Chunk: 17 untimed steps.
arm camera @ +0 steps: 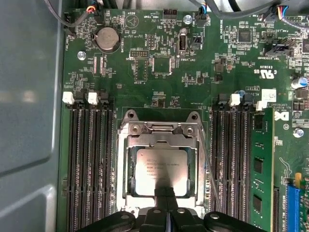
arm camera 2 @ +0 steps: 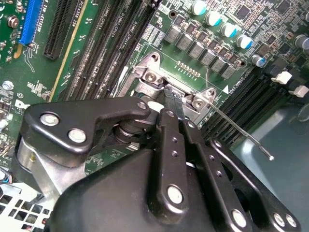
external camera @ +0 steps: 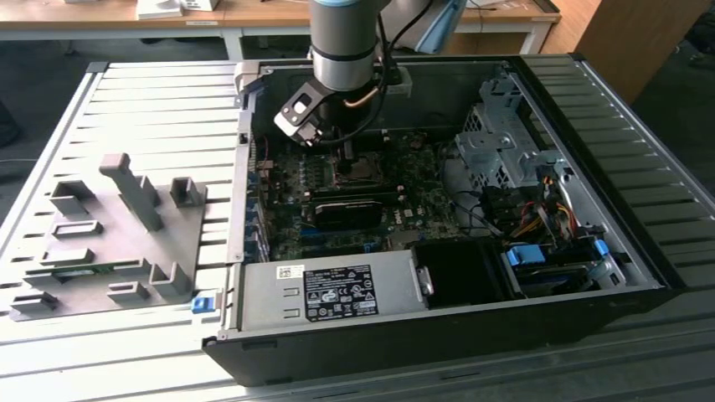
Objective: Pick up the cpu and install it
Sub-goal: 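Close the cpu cover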
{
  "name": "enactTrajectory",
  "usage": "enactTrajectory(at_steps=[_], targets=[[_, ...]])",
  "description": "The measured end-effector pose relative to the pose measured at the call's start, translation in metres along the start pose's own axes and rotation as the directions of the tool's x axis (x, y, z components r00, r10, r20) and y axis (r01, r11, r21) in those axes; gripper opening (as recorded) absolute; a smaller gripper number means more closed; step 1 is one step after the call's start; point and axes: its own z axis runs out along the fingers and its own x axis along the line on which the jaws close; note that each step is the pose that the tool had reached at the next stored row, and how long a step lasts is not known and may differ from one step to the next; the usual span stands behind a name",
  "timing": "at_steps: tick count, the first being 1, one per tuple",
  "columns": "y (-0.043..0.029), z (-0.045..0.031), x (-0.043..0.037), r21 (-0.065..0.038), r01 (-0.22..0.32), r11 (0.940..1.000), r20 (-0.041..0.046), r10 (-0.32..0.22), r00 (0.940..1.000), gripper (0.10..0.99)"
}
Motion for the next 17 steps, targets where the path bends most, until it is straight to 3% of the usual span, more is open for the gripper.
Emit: enactTrajectory(at_steps=[5,12,17], targets=[[-0.0001,-0.0003,0.0,0.0,0.0,1.0,-0.0001,0.0,1.0,0.106],[0.0002,-0.0125,0.0002,0.0,0.0,1.0,-0.0001,0.0,1.0,0.106],[0.0012,-0.0133,0.0002,0.0,0.0,1.0,-0.0004,0.0,1.0,0.106]])
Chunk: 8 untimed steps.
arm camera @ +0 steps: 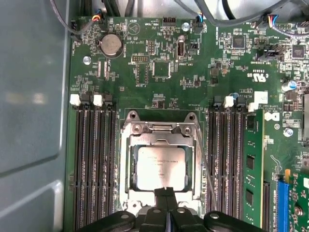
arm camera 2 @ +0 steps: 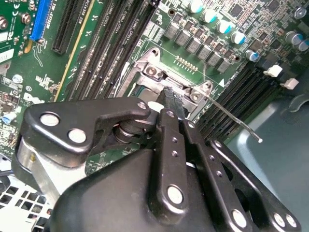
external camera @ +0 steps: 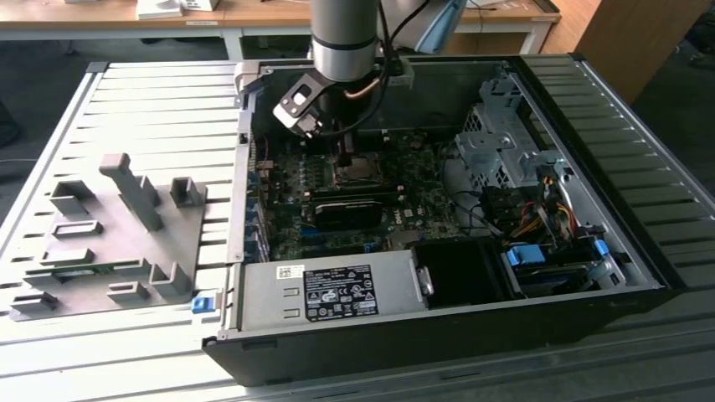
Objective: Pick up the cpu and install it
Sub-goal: 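Close the cpu cover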
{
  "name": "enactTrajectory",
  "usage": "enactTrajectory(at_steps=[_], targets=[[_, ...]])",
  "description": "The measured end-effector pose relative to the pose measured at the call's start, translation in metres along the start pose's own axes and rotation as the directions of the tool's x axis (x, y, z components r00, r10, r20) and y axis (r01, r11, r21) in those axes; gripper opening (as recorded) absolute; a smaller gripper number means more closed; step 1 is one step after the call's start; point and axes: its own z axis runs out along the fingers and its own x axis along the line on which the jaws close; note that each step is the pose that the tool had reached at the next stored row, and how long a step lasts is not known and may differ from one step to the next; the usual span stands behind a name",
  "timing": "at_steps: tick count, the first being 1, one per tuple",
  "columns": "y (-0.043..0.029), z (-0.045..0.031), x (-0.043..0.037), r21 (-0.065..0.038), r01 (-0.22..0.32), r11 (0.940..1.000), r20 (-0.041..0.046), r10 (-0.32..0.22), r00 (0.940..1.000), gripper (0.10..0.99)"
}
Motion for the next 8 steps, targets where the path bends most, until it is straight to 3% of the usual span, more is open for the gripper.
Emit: enactTrajectory(at_steps=[8], targets=[[0.0102,0.0006,-0.0001,0.0,0.0,1.0,0.0001,0.0,1.0,0.106]])
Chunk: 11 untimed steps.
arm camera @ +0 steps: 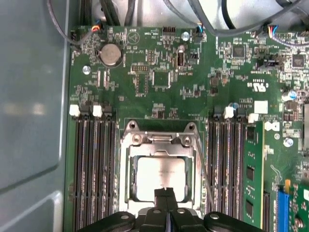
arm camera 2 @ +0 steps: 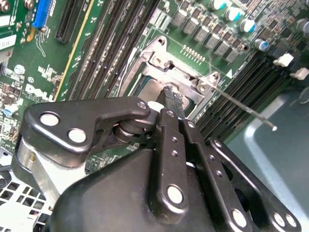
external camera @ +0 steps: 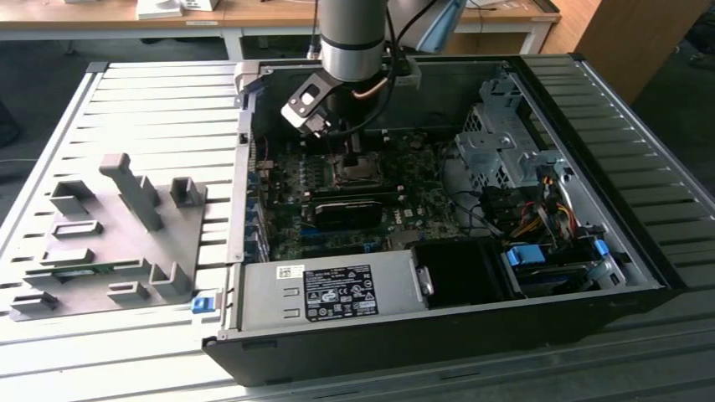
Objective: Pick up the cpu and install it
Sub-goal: 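Close the cpu cover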
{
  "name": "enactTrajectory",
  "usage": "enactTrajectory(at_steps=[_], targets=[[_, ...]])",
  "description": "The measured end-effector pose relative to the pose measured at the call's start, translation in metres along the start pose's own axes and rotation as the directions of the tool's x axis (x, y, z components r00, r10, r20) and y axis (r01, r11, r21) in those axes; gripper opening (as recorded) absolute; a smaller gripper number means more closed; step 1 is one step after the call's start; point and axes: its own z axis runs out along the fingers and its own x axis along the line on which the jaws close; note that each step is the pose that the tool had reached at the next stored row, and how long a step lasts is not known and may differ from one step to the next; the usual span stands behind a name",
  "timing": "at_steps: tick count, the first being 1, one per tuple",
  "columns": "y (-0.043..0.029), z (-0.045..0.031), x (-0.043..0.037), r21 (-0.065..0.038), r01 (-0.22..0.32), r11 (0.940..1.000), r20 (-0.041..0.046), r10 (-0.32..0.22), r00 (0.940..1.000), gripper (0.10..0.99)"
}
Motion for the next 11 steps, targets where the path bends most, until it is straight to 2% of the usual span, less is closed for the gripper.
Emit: enactTrajectory(at_steps=[11], targets=[[0.0058,0.0005,0.0,0.0,0.0,1.0,0.0,0.0,1.0,0.106]])
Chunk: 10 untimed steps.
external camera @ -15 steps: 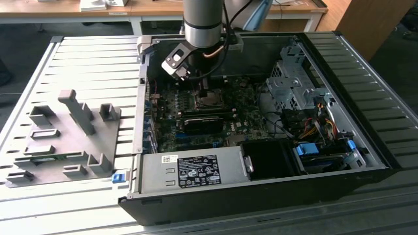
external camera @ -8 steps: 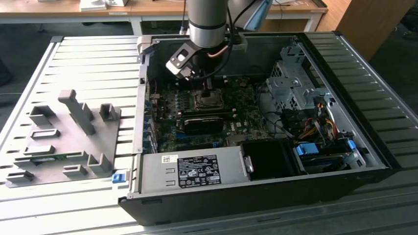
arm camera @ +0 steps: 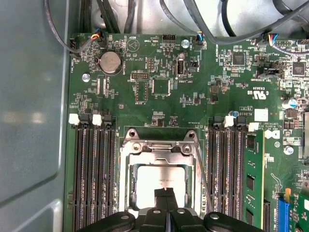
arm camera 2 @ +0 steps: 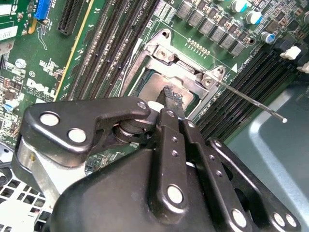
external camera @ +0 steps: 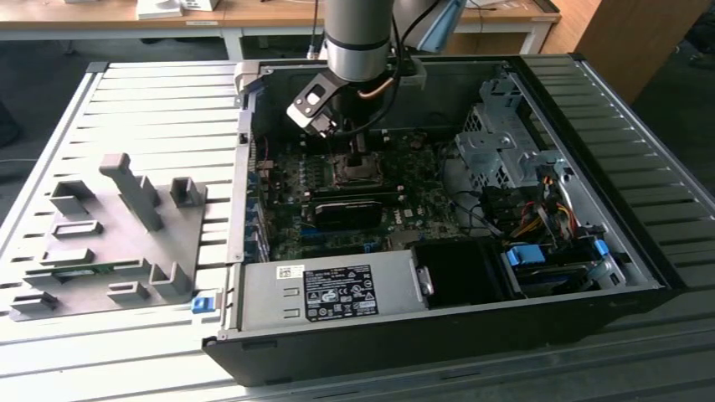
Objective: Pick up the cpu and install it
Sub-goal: 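Close the cpu cover, then install the first cpu locking lever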
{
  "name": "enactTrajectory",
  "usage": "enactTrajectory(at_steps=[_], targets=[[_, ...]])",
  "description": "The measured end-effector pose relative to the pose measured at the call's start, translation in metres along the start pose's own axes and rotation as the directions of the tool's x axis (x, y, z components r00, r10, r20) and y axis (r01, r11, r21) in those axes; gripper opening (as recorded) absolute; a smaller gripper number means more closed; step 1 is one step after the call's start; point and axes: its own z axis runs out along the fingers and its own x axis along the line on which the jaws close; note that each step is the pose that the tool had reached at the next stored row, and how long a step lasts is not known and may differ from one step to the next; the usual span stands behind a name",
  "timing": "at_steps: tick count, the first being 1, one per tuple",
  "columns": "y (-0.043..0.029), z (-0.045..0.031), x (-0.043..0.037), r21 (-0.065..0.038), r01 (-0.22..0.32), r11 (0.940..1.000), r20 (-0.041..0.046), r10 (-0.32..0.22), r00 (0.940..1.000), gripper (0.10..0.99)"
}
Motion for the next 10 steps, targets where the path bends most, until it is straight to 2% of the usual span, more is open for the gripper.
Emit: enactTrajectory(at_steps=[6,10], targets=[[0.0007,-0.0001,0.0,0.0,0.0,1.0,0.0,0.0,1.0,0.106],[0.0008,-0.0027,0.0,0.0,0.0,1.0,0.0001,0.0,1.0,0.106]])
